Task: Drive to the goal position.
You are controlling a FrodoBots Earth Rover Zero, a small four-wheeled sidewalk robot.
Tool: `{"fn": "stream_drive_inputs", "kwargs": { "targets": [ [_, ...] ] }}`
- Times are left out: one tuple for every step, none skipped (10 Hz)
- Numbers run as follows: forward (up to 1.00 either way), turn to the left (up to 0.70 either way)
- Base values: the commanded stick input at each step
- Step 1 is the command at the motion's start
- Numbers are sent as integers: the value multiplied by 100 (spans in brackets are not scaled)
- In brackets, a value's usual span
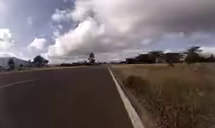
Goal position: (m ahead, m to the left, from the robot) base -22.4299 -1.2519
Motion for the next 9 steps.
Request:
{"fn": "stream_drive_inputs", "kwargs": {
  "targets": [
    [83, -29],
    [83, -27],
    [82, -11],
    [85, 0],
    [85, 0],
    [85, 0],
    [85, 0],
    [82, 0],
    [81, 0]
  ]
}}
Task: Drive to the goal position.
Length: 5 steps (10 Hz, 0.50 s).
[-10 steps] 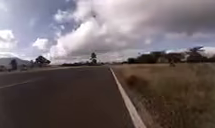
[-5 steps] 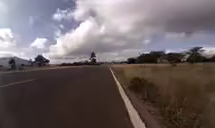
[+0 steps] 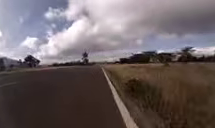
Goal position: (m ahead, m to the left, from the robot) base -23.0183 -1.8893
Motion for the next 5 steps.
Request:
{"fn": "stream_drive_inputs", "kwargs": {
  "targets": [
    [81, 0],
    [81, 0],
    [81, 0],
    [81, 0],
    [83, 0]
  ]
}}
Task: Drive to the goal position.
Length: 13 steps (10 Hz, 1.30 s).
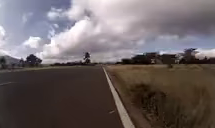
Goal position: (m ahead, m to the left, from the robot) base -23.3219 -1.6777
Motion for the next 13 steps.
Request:
{"fn": "stream_drive_inputs", "kwargs": {
  "targets": [
    [85, 0],
    [81, 0],
    [81, 0],
    [81, 0],
    [81, 0],
    [82, 0],
    [84, 0],
    [83, 0],
    [81, 0],
    [81, 0],
    [81, 0],
    [82, 0],
    [83, 0]
  ]
}}
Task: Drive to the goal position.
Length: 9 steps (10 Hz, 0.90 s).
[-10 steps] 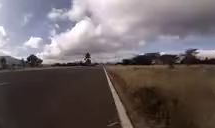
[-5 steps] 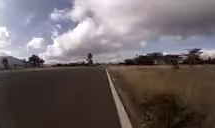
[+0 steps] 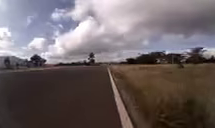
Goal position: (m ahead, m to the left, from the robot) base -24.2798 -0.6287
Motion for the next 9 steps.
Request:
{"fn": "stream_drive_inputs", "kwargs": {
  "targets": [
    [83, 0],
    [84, 0],
    [83, 0],
    [82, 0],
    [82, 0],
    [81, 0],
    [82, 0],
    [83, -33],
    [83, -33]
  ]
}}
